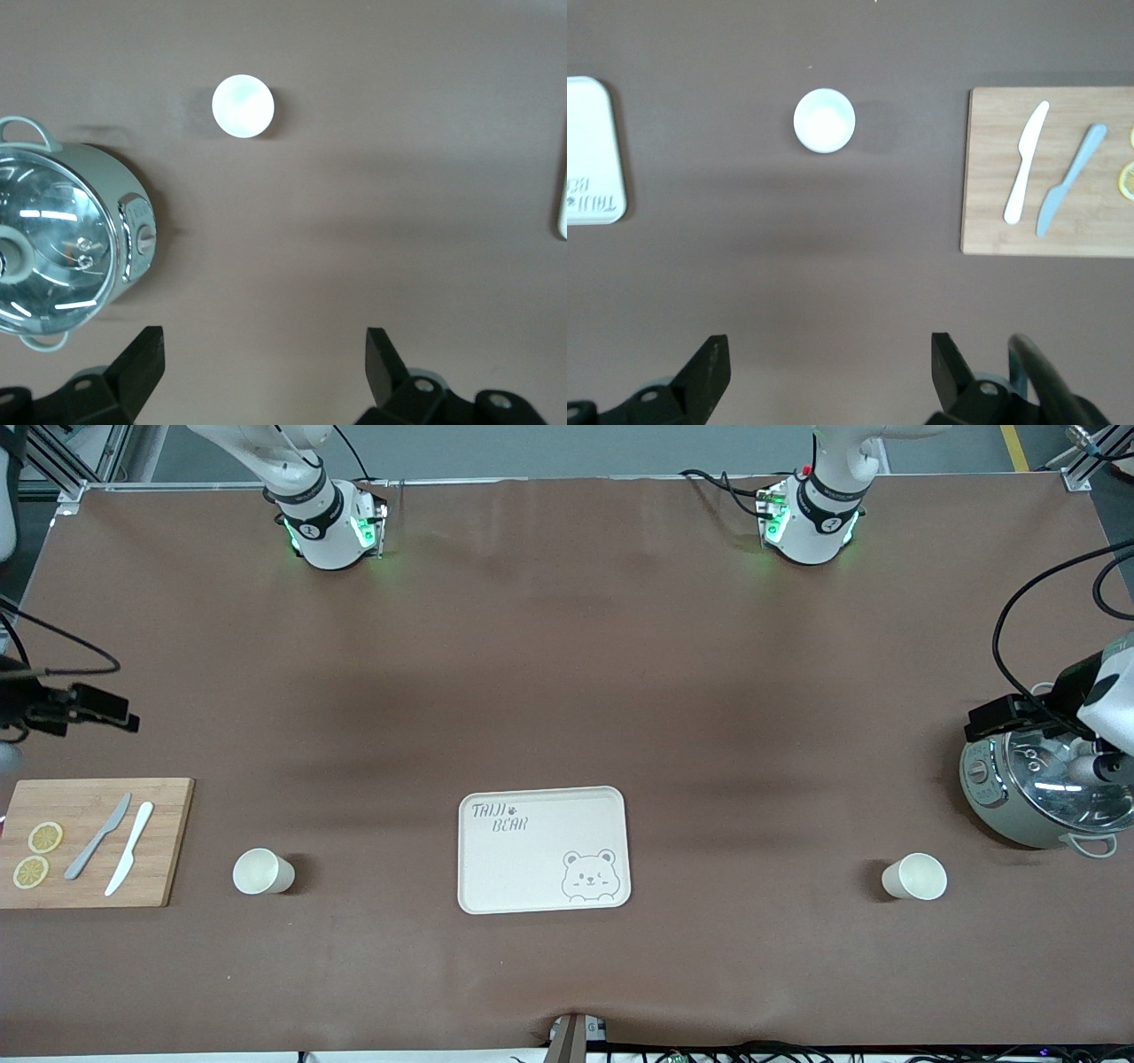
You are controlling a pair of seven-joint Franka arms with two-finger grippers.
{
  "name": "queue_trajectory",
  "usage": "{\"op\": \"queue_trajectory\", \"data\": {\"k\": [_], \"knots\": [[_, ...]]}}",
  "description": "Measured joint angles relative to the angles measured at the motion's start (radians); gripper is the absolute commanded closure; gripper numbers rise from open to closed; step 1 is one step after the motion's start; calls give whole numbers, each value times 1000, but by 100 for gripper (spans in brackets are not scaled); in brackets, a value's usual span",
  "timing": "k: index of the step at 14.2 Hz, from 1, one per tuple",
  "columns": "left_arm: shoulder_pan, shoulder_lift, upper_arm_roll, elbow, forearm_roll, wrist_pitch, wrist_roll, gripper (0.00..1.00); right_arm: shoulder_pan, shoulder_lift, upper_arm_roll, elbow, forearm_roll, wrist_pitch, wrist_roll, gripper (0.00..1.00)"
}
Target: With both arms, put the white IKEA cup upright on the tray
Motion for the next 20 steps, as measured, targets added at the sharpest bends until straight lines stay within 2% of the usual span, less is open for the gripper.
{"op": "queue_trajectory", "data": {"k": [5,10,15,20], "knots": [[26,86,1,-2,32,103,50,0,-2,174,-5,-5,-2,206,0,0],[95,174,2,-3,32,239,136,0,-9,293,-10,-5,-2,394,0,0],[102,282,2,-3,32,383,137,0,-10,419,-9,-5,-2,580,0,0],[104,368,1,-3,32,521,137,0,4,459,-4,-3,-2,610,0,0]]}}
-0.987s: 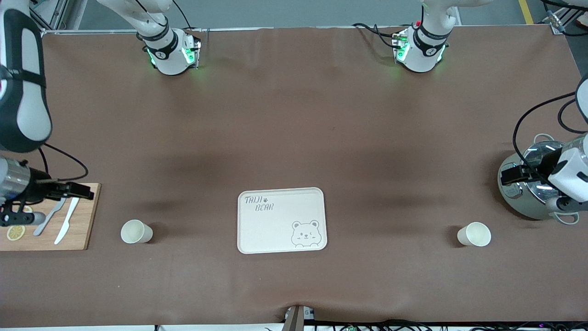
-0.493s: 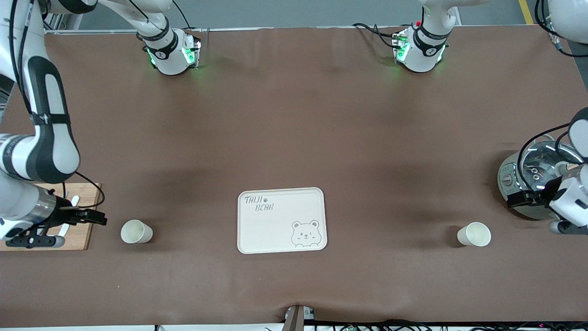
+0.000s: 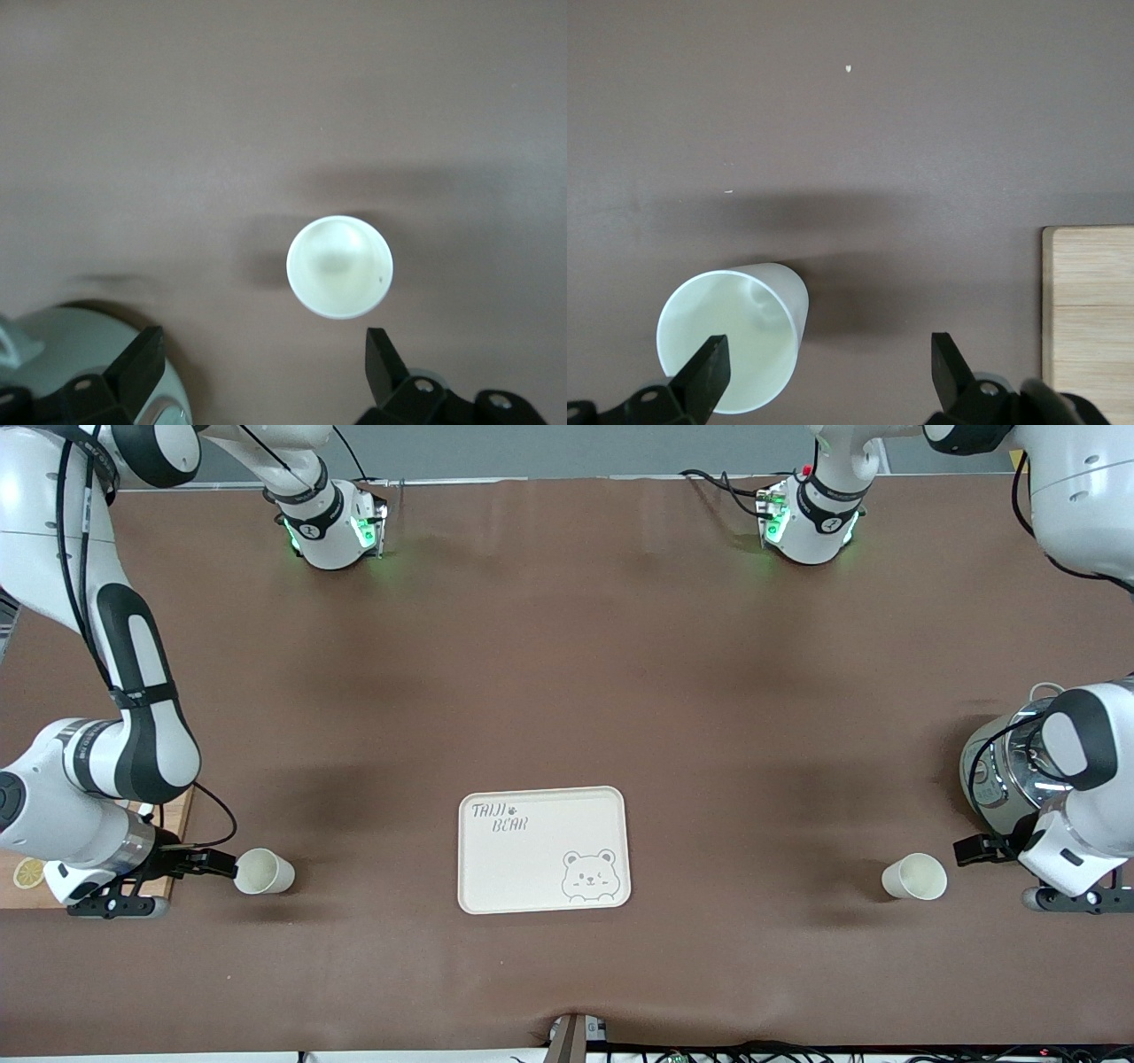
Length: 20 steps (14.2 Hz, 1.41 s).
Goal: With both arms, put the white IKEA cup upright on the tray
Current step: 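Lower the right gripper to one cup while the left gripper reaches the other, then close the right gripper on its cup while the left gripper grasps its cup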
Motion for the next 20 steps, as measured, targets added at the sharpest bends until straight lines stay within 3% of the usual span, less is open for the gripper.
{"op": "queue_trajectory", "data": {"k": [14,15,17,20], "knots": [[-3,168,-11,-5,-1,219,0,0,4,73,1,0,0,47,-1,0],[-3,177,-12,-9,-2,236,0,4,4,77,1,0,0,49,-1,0],[-3,183,-12,-19,-11,253,-2,29,4,85,1,0,0,50,-1,0],[-2,183,-12,-20,-33,254,-2,54,7,88,1,0,0,50,-2,0]]}}
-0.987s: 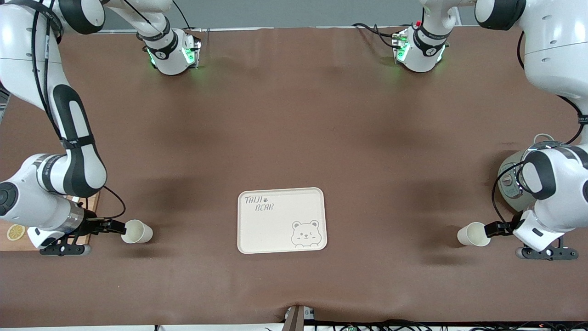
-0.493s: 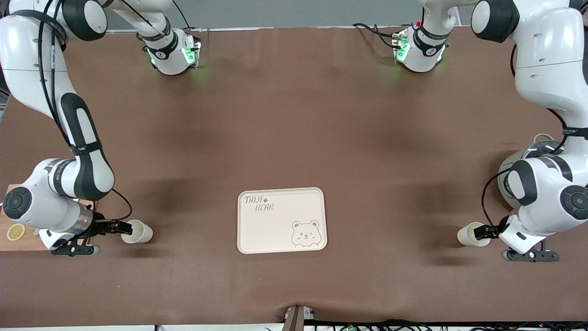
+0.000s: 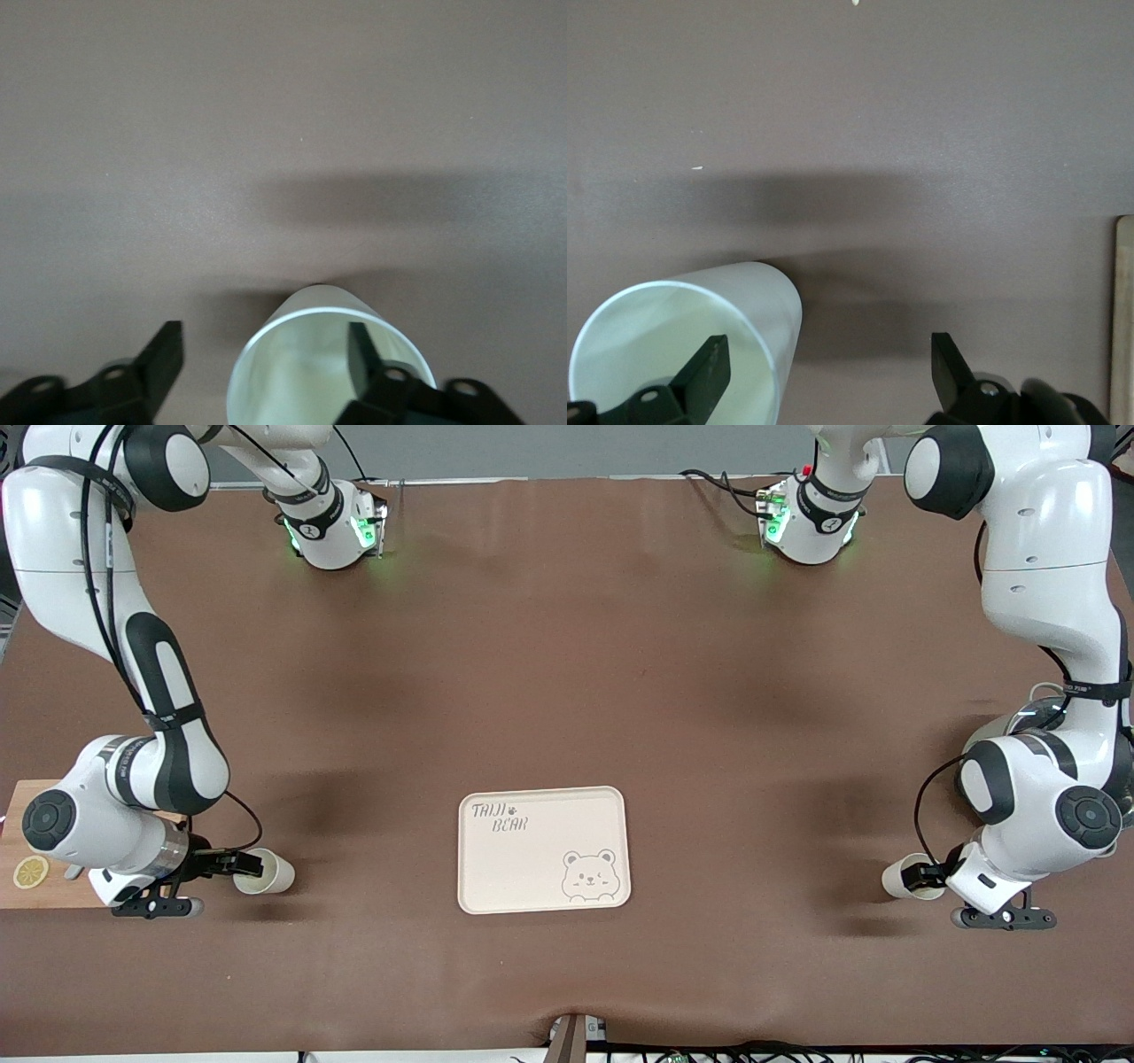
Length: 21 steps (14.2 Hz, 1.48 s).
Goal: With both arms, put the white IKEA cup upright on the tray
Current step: 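Close the right gripper on its cup while the left gripper grasps its cup, then lift and carry both cups toward the white tray with both grippers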
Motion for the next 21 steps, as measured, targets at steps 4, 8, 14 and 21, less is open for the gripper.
{"op": "queue_trajectory", "data": {"k": [4,8,14,21], "knots": [[0,0,0,0,-3,0,0,89,11,0,1,0,0,0,0,46],[0,-1,0,0,-4,0,-1,100,17,0,1,0,0,0,0,80],[-3,-5,0,5,-4,8,-2,100,18,0,1,2,0,0,0,100],[-24,-15,-3,68,-4,-90,-55,100,20,0,2,6,0,-3,0,100]]}}
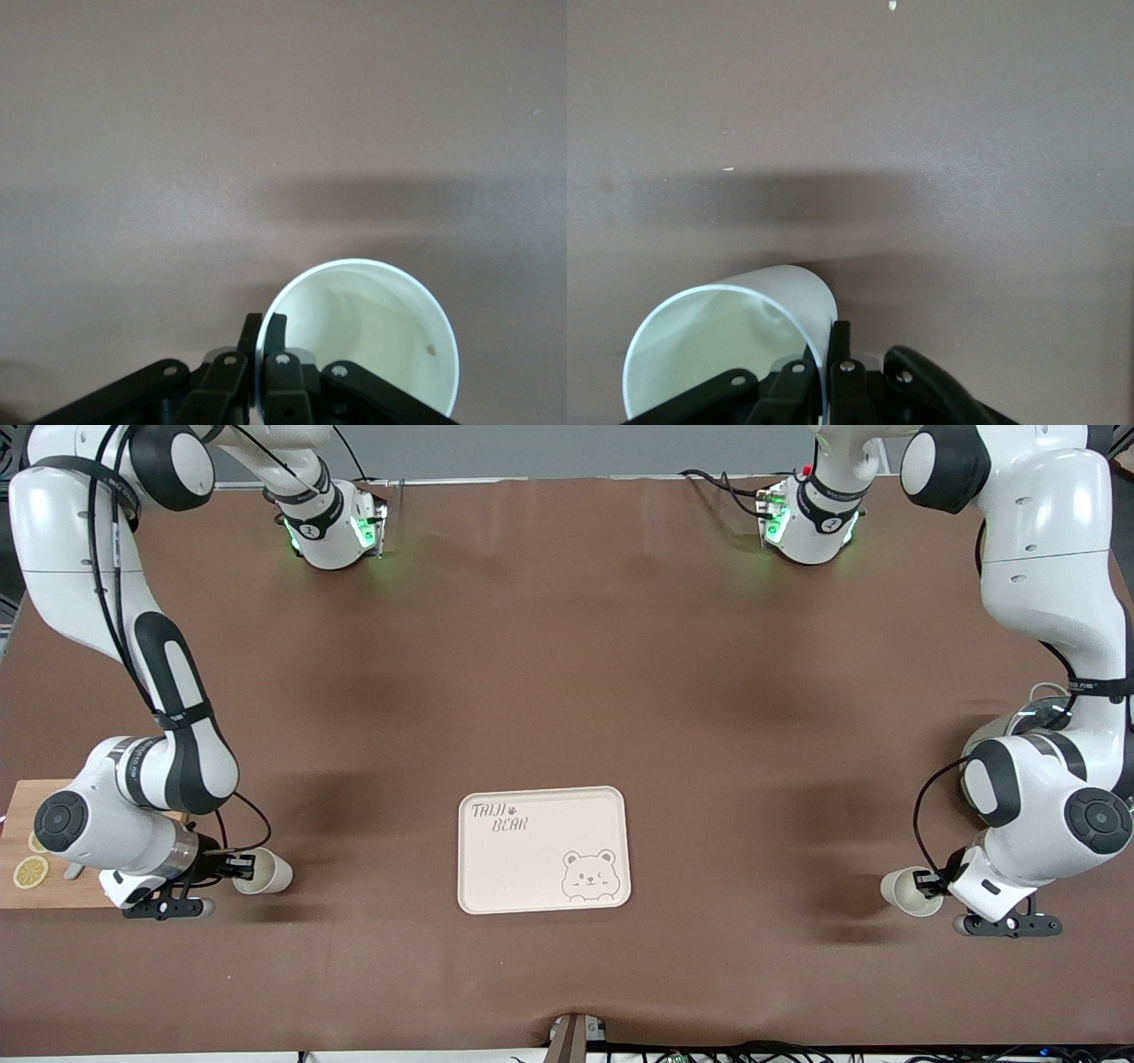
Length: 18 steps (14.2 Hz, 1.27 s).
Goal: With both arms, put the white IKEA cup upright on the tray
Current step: 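Lift and carry both cups toward the white tray with both grippers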
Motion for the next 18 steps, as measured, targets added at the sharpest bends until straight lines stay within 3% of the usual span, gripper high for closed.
{"op": "queue_trajectory", "data": {"k": [8,12,18], "knots": [[-110,-40,-2,13,0,-72,-267,100,49,-4,10,181,4,-273,124,100],[-165,-52,-4,13,0,-89,-413,100,126,-6,20,196,21,-315,315,100],[-272,-66,0,27,0,-89,-681,100,247,-8,24,201,143,-344,586,100]]}}
